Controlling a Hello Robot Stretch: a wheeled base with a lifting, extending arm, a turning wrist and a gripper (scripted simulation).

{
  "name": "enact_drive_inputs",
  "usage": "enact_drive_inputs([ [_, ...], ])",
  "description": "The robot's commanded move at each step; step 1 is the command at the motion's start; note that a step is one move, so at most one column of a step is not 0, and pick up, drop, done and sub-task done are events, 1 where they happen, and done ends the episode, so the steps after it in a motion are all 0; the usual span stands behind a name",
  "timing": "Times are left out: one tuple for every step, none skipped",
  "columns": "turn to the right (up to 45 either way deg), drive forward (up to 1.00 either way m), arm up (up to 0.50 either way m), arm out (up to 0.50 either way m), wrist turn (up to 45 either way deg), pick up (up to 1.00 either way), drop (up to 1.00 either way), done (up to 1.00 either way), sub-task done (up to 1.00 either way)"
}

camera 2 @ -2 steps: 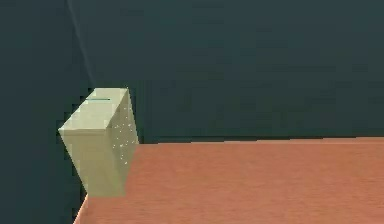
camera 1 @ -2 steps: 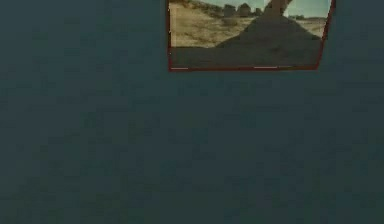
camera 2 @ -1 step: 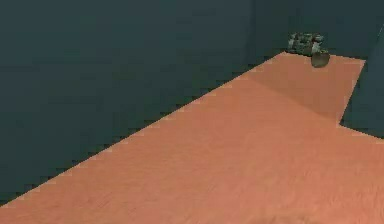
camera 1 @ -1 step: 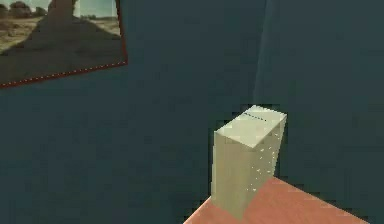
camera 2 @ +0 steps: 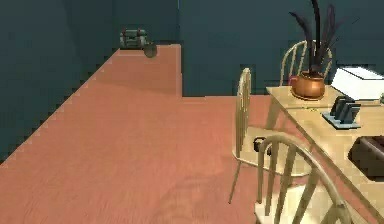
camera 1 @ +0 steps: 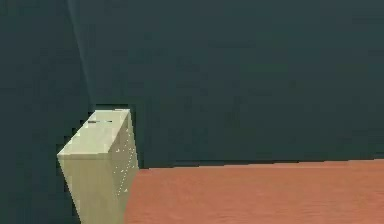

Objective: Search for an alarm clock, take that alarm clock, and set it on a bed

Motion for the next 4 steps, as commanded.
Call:
enact_drive_inputs([
  [45.0,0.00,0.00,0.00,0.0,0.00,0.00,0.00,0.00],
  [45.0,0.00,0.00,0.00,0.0,0.00,0.00,0.00,0.00],
  [45.0,0.00,0.00,0.00,0.0,0.00,0.00,0.00,0.00],
  [45.0,0.00,0.00,0.00,0.0,0.00,0.00,0.00,0.00],
])
